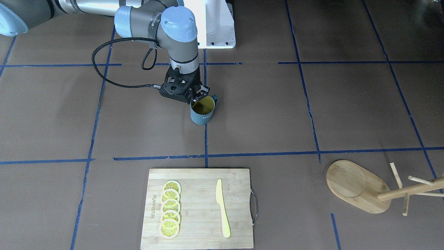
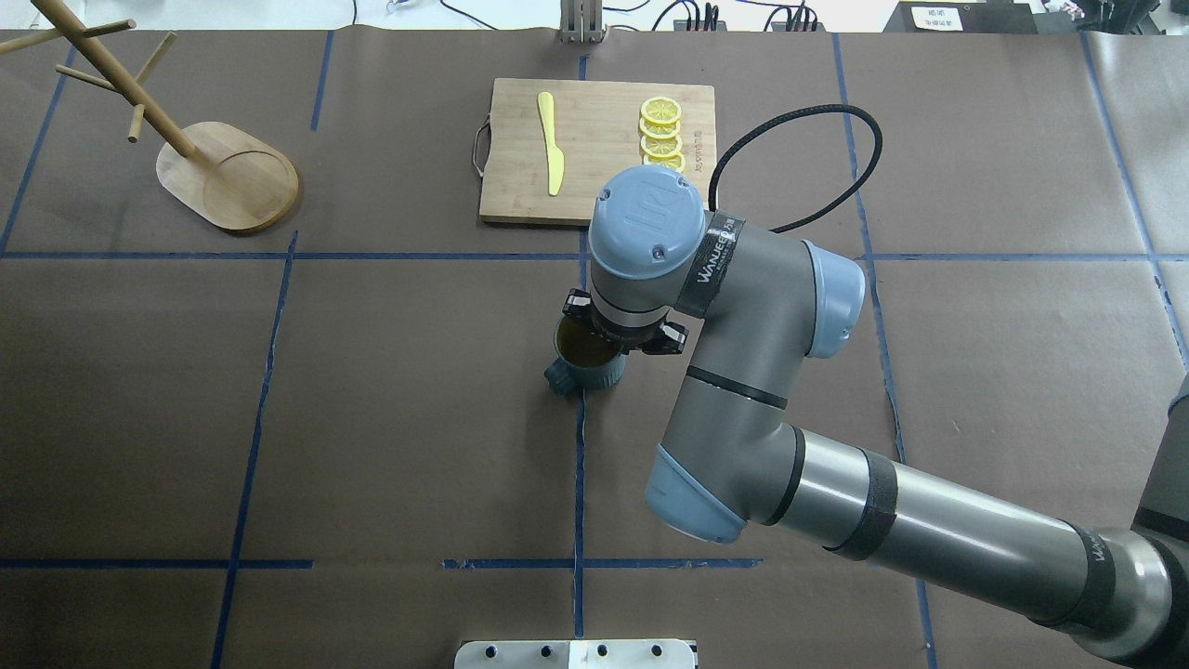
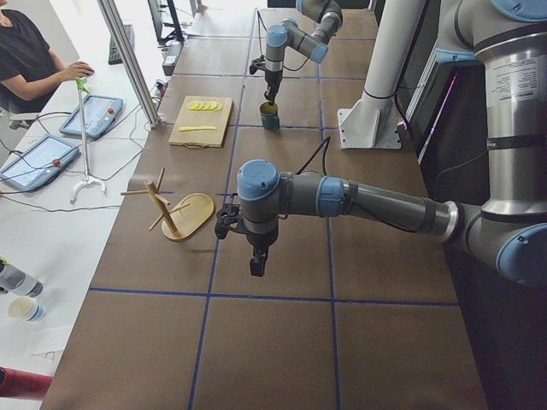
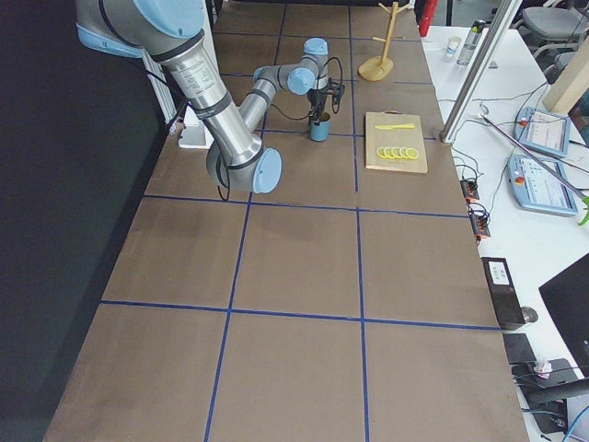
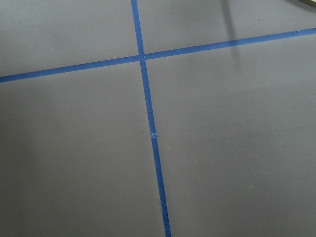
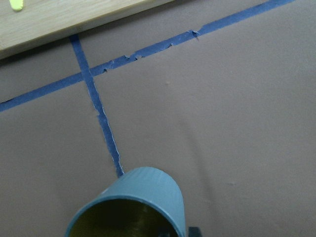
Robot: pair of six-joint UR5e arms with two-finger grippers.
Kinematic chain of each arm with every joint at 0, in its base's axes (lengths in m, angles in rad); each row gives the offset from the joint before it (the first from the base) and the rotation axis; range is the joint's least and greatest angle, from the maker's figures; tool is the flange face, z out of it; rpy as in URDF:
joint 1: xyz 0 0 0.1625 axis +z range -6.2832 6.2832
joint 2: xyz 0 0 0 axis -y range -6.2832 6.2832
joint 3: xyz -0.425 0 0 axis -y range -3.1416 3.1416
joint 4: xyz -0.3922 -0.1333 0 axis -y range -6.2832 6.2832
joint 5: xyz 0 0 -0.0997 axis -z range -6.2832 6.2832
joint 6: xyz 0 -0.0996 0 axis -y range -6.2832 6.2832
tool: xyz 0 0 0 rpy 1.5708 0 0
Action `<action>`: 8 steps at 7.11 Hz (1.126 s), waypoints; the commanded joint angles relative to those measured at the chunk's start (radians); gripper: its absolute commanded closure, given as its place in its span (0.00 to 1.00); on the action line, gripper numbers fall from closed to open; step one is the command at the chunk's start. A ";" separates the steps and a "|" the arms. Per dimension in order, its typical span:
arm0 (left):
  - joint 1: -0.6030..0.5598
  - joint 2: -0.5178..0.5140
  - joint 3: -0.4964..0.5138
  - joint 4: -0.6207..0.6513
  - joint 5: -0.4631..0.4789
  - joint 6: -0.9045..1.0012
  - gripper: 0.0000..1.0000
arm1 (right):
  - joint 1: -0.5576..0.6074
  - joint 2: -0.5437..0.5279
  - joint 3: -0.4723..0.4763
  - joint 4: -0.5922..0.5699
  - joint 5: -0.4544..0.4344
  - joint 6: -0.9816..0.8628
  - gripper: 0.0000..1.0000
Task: Hang cup on storage rack
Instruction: 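Set the mug down, open the right gripper and lift away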
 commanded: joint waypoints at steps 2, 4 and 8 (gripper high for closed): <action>0.003 0.000 0.000 0.000 0.000 0.000 0.00 | 0.003 0.002 0.019 0.001 0.001 -0.006 0.21; 0.008 -0.002 -0.006 -0.019 -0.011 0.000 0.00 | 0.099 -0.048 0.143 -0.007 0.076 -0.005 0.05; 0.177 -0.026 -0.013 -0.399 -0.198 -0.129 0.00 | 0.317 -0.321 0.361 -0.004 0.256 -0.151 0.01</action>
